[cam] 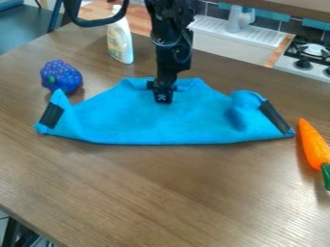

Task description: Unfold the cloth from top to bottom

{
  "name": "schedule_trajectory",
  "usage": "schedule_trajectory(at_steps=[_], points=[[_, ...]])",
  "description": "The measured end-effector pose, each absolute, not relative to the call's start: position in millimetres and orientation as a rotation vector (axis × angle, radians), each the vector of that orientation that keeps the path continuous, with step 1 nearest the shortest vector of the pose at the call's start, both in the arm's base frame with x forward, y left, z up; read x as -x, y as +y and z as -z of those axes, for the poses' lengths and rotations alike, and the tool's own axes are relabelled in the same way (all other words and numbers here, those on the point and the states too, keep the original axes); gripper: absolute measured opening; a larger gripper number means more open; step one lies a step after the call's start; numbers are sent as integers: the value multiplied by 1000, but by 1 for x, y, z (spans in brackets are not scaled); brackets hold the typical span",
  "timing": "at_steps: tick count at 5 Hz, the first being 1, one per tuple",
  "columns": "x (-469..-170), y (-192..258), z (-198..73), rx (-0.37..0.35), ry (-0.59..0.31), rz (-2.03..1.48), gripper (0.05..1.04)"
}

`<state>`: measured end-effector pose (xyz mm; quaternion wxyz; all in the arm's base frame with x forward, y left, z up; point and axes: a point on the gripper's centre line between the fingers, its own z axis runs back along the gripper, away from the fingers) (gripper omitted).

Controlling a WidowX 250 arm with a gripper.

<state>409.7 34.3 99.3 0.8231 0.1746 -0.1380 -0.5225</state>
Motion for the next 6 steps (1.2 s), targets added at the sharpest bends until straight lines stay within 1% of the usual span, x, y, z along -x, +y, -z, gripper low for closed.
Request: schedule_trajectory(at_steps=[1, 3, 4, 5, 6], points=[[-414, 39, -109, -361, -308, 1084, 1001], [-422, 43, -103, -353, -290, 1068, 1001], [-423, 45, -99, -362, -279, 1073, 956], [-423, 45, -99, -363, -282, 1071, 684], [-423, 45, -100, -362, -284, 1072, 588]])
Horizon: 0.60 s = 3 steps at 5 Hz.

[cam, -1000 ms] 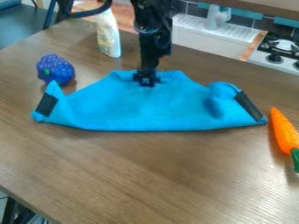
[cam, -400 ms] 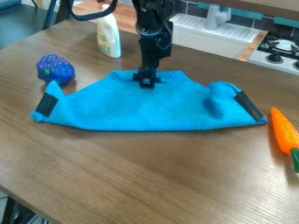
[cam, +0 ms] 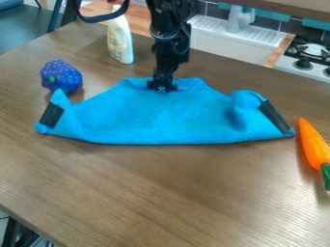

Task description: Unfold the cloth from top to bottom

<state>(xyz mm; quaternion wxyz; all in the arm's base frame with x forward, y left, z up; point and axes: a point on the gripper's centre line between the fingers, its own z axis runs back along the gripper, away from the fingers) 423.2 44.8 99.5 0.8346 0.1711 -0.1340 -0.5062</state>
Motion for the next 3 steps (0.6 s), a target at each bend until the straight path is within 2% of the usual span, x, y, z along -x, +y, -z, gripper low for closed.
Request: schedule_trajectory(at_steps=[2, 3], points=[[-424, 44, -100, -362, -288, 1072, 160], [-424, 45, -100, -363, -287, 1069, 60]])
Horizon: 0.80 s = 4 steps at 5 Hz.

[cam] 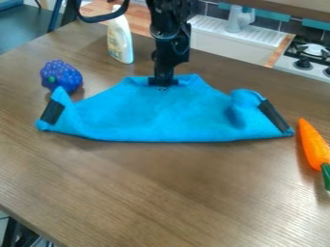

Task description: Unfold the cloth from top to bottom

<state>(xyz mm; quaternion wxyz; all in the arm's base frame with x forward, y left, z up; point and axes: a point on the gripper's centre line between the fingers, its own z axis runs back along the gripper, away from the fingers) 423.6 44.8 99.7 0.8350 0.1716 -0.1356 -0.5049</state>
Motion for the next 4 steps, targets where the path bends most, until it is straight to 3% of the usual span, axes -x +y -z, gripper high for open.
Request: schedule_trajectory(at_steps=[1, 2, 3, 4], points=[[-422, 47, -98, -349, -283, 1062, 49], [-416, 47, -108, -283, -293, 1043, 49], [-399, 38, -147, -249, -378, 1074, 49], [-370, 26, -155, -207, -405, 1131, 49]])
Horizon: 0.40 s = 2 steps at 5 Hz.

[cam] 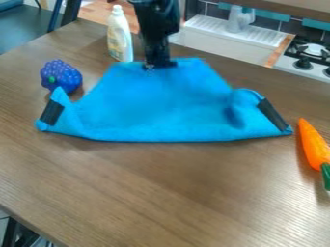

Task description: Unfold the cloth from top to bottom

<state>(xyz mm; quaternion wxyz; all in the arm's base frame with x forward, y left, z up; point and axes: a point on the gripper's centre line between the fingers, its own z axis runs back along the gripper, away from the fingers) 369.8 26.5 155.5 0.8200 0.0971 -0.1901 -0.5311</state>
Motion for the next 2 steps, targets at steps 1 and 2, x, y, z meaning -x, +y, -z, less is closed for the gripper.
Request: schedule_trajectory(at_steps=[1, 2], points=[[-329, 8, -145, -202, -379, 1220, 49], [-279, -14, -130, -211, -355, 1306, 49]])
